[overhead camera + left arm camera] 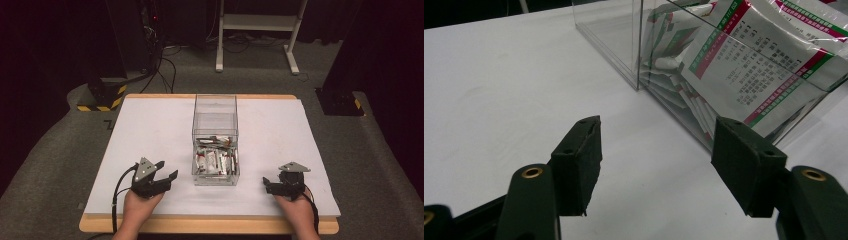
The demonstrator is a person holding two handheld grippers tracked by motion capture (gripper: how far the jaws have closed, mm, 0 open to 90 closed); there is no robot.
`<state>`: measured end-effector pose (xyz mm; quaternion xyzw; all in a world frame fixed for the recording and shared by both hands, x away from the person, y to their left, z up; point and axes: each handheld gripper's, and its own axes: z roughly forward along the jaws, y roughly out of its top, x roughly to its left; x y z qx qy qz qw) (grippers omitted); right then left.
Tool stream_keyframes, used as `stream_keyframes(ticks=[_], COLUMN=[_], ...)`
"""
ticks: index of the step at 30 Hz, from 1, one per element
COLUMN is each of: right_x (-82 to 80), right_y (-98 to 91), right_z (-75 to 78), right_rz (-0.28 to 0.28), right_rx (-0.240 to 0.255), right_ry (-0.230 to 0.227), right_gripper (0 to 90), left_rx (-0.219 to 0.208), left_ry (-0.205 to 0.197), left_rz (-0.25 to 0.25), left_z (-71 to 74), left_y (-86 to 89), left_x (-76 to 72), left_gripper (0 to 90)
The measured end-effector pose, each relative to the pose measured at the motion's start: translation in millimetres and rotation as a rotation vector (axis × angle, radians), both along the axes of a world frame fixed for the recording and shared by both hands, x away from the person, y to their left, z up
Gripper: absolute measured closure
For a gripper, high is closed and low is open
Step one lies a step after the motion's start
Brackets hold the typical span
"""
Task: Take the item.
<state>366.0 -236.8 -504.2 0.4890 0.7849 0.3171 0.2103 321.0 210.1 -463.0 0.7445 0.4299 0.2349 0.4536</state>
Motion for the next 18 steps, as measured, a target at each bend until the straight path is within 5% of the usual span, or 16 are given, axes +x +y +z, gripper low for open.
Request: stream_keyframes(ticks=[18], right_x=[-0.3], right_y=[0.2], right_z=[0.0], right_rz=[-0.001], right_rx=[0.000], right_ry=[0.001], right_gripper=[11.7], left_rx=[-0.051], left_ry=[-0.046], left_rz=[-0.018], left_z=[20.2], left_y=[-9.7], left_x=[-4.2], left_gripper=[36.6])
